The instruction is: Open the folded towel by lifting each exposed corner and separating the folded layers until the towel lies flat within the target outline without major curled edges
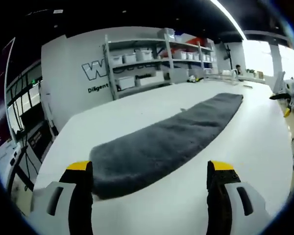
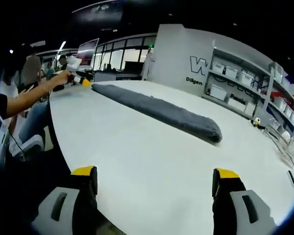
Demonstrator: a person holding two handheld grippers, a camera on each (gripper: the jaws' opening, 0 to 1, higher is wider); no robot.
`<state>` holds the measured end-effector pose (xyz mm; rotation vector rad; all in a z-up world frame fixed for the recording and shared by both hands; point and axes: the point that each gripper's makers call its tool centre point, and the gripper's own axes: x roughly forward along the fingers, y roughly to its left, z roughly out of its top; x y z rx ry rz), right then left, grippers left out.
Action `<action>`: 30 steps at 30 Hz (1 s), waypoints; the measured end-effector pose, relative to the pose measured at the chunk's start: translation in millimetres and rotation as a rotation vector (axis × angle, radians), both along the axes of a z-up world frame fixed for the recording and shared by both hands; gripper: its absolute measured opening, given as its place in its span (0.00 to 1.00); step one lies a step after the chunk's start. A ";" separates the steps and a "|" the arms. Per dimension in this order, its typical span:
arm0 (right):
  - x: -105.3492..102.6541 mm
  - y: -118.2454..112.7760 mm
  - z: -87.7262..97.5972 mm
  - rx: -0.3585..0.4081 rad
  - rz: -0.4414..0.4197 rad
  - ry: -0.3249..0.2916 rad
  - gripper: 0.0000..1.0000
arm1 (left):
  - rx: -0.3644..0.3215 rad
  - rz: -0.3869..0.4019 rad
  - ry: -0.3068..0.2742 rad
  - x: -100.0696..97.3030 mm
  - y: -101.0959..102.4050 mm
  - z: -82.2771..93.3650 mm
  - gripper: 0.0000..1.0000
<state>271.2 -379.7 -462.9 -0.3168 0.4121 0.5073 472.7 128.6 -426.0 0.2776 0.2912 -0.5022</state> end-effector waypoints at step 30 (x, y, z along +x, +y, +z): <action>-2.3 11.1 2.4 -0.017 0.020 0.016 0.99 | -0.033 0.172 -0.016 124.5 57.3 -24.3 0.61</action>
